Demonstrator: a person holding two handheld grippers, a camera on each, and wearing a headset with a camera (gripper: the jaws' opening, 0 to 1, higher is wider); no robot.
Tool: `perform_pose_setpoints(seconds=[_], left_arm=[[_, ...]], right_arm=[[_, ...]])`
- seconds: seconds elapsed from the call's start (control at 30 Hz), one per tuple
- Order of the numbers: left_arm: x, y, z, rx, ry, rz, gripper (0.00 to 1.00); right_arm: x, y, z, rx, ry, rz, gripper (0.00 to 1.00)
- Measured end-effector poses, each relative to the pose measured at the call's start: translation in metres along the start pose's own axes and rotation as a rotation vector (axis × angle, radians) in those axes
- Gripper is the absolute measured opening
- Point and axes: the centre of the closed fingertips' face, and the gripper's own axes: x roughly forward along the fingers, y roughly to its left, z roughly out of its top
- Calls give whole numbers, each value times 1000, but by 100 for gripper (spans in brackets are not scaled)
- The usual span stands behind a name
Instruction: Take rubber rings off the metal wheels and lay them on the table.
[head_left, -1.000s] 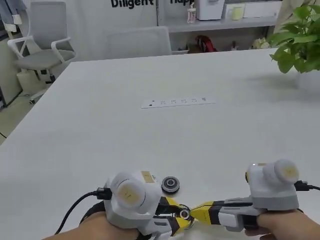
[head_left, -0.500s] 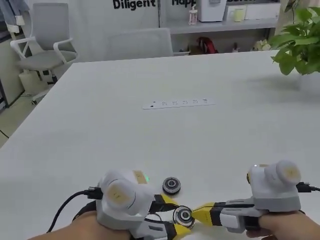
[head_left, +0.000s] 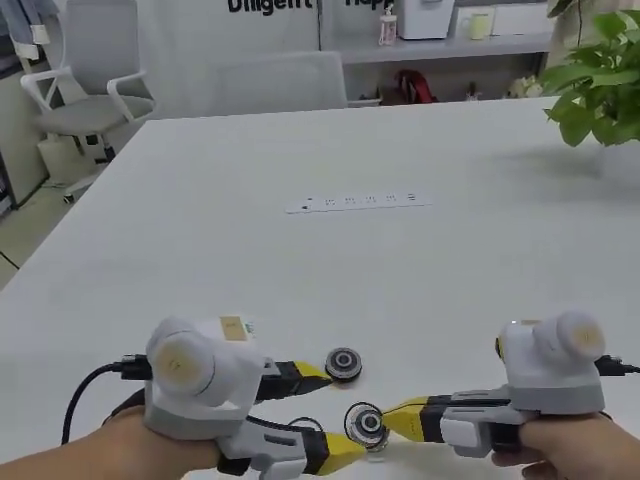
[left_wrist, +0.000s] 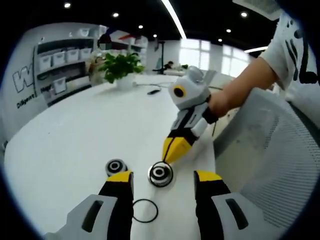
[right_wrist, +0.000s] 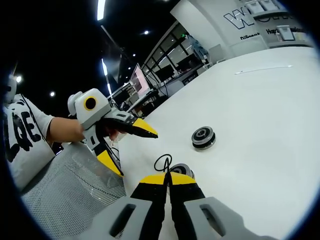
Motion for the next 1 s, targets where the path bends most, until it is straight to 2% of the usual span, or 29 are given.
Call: perform_pose_setpoints(seconds=[0.37,1.0], left_arm=[[-20,8,0,5,-11,27,62],[-51,16,-17,10,-2,76,76]], right_arm=[[2,6,7,-9,1,26,0],[18,19,21,-37,30,73,0]])
